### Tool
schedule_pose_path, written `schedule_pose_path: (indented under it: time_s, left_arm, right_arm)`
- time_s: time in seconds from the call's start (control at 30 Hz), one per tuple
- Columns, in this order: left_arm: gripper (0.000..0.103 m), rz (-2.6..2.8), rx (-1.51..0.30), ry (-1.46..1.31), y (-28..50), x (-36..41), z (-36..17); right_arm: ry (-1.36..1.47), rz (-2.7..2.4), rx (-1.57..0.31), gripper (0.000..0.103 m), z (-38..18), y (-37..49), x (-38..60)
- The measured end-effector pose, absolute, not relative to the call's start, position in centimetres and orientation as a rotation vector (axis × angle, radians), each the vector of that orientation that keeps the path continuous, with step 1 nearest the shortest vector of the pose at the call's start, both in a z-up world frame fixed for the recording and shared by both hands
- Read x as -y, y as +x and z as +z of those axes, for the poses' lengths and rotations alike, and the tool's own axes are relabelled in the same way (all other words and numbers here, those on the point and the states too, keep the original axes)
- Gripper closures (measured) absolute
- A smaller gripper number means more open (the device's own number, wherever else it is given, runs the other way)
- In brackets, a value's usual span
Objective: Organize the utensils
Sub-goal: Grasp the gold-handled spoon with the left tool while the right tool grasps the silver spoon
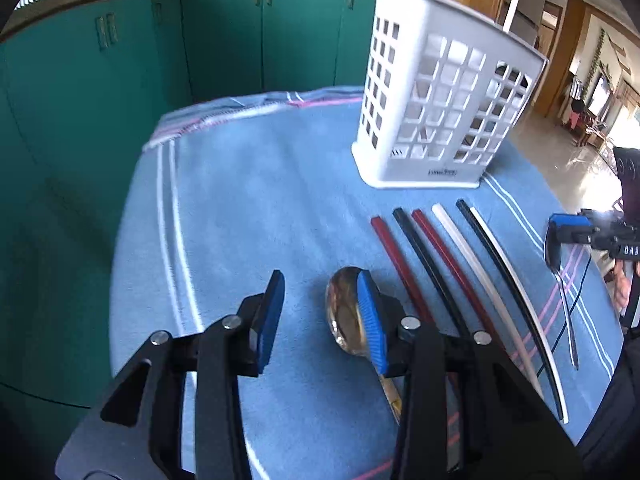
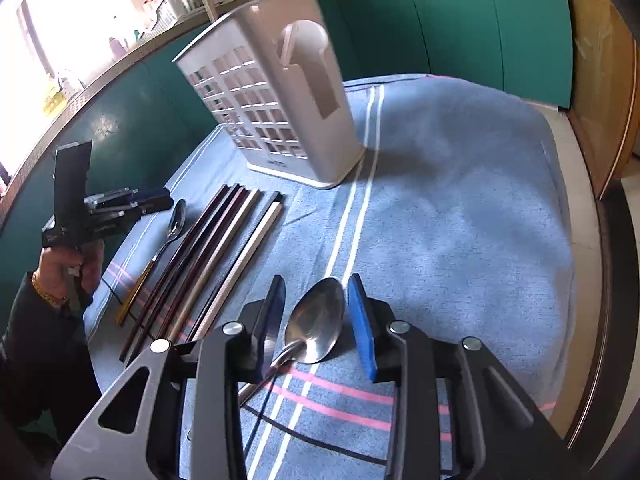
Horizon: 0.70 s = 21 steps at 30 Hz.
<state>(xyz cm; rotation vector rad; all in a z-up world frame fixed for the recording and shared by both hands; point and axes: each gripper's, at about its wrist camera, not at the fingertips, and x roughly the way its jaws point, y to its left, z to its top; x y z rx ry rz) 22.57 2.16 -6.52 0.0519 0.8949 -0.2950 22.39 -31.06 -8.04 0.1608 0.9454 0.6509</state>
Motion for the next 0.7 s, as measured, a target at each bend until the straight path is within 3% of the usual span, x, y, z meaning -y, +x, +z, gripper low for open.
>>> schedule_pose_path:
  time_s: [0.17, 0.37, 0.43, 0.7]
  left_arm:
    - [0.073, -0.328, -0.921, 0.061, 22.9, -1.4, -7.2]
    - [0.085, -0.379, -0.929, 0.043, 23.0, -0.6, -7.4]
    - [0.095, -0.376, -0.918, 0.042, 22.9, -0.4, -7.2]
    - [0.1, -0.363, -0.785, 0.016, 19.6, -0.2, -2.6]
  right_arm:
    - [0.221, 0.664, -0.991, 0.076, -8.9, 23.3, 31.6]
    - [0.228, 0.684, -1.0, 0.092, -9.1, 23.4, 31.3]
    - [0.236, 0.688, -0.982, 0.099, -8.8, 23.1, 31.4]
    - [0.216, 0.704, -0.825, 0.1, -3.8, 20.1, 31.0]
